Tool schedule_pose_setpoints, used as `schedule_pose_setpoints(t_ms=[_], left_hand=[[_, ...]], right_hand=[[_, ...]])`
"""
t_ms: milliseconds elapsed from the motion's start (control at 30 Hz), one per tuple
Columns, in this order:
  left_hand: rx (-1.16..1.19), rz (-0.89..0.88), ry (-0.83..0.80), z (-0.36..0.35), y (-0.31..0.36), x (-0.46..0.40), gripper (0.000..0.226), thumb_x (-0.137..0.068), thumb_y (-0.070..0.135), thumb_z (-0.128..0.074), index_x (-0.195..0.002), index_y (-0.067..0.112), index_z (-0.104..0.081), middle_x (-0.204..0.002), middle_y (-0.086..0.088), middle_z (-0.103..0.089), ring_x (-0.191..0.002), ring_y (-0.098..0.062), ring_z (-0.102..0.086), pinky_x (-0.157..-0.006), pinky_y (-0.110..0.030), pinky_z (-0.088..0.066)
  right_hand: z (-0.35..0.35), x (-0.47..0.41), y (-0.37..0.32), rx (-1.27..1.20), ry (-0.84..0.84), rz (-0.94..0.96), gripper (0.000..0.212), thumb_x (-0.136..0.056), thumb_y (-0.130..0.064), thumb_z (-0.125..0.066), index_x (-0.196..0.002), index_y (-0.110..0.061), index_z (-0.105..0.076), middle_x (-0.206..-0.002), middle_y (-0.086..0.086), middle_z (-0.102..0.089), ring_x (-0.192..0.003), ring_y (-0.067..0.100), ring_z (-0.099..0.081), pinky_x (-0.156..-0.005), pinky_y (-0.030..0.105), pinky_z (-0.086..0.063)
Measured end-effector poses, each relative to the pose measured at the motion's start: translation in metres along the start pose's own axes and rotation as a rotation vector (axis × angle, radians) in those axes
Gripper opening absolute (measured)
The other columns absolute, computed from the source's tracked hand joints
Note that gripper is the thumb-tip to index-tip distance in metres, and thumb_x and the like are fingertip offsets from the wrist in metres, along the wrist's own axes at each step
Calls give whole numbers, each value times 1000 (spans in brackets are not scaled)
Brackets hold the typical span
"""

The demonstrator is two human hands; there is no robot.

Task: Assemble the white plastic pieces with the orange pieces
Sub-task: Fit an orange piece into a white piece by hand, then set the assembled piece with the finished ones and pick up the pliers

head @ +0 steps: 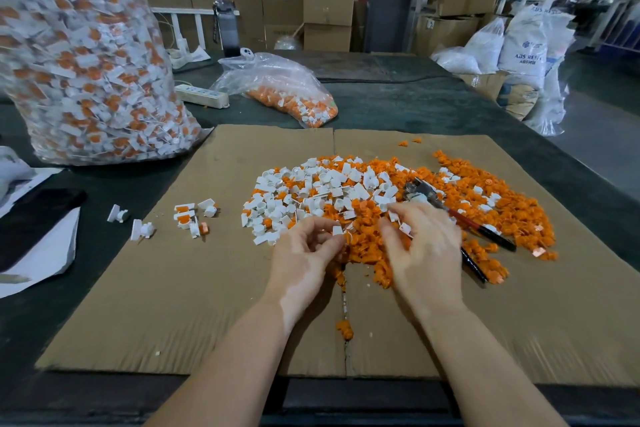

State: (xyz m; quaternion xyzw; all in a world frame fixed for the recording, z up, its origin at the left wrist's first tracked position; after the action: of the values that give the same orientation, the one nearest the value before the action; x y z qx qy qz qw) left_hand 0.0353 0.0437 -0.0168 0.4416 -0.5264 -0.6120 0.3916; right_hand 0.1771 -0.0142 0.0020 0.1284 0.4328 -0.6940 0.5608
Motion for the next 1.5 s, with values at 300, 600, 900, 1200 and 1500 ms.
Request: schedule_pose_setpoints(t_ms=[300,600,900,1200,1500], left_hand=[[-65,-39,24,0,0,0,17,-86,10,-64,-88,26,-62,-67,1,-64,-59,1,-59,-57,-8,-45],[-99,-22,42,0,2,-1,10,-87,13,-64,-95,19,-63,-73,-2,-66,-64,-3,-61,-63,-10,-47],[281,203,117,0,10,-11,8,-87,4,-63,-94,7,-61,-60,-1,-62,-54,-10,-56,-52,-17,-48],[358,303,214,2,21,-17,5,-88,2,-61,-86,7,-61,-62,-3,-61,-47,-4,-56,-46,-14,-47],[319,333,249,3,24,-14,3,-88,2,-60,-88,5,-61,-62,-4,-57,-43,-2,-53,-45,-13,-47]], right_hand=[[19,-28,62,576,-517,-583,54,-87,-44,-50,-132,-15,-41,-143,12,-35,-133,33,-27,-110,58,-8],[27,-39,69,522,-445,-555,44,-81,-45,-63,-104,-11,-47,-117,14,-51,-111,34,-43,-94,46,-33],[38,-21,-4,25,-629,-245,18,-90,-39,-51,-83,-24,-53,-78,-6,-51,-70,12,-51,-56,28,-34],[30,-11,-25,-326,-897,-458,31,-90,-24,-54,-79,5,-60,-66,10,-54,-60,21,-50,-60,31,-34],[28,-8,-31,-427,-970,-501,15,-92,-14,-45,-81,-6,-50,-66,11,-54,-56,23,-52,-53,32,-42]])
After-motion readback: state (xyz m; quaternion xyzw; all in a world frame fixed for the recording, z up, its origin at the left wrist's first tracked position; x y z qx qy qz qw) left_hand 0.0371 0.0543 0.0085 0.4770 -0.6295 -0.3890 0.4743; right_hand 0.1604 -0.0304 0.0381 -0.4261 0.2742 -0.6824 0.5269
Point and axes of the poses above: each hand's wrist, its own x-axis away from the middle knuckle, its own z-axis out of the back of the hand, y = z × x, the point moved 2 cm from there along -x, towards the middle knuckle
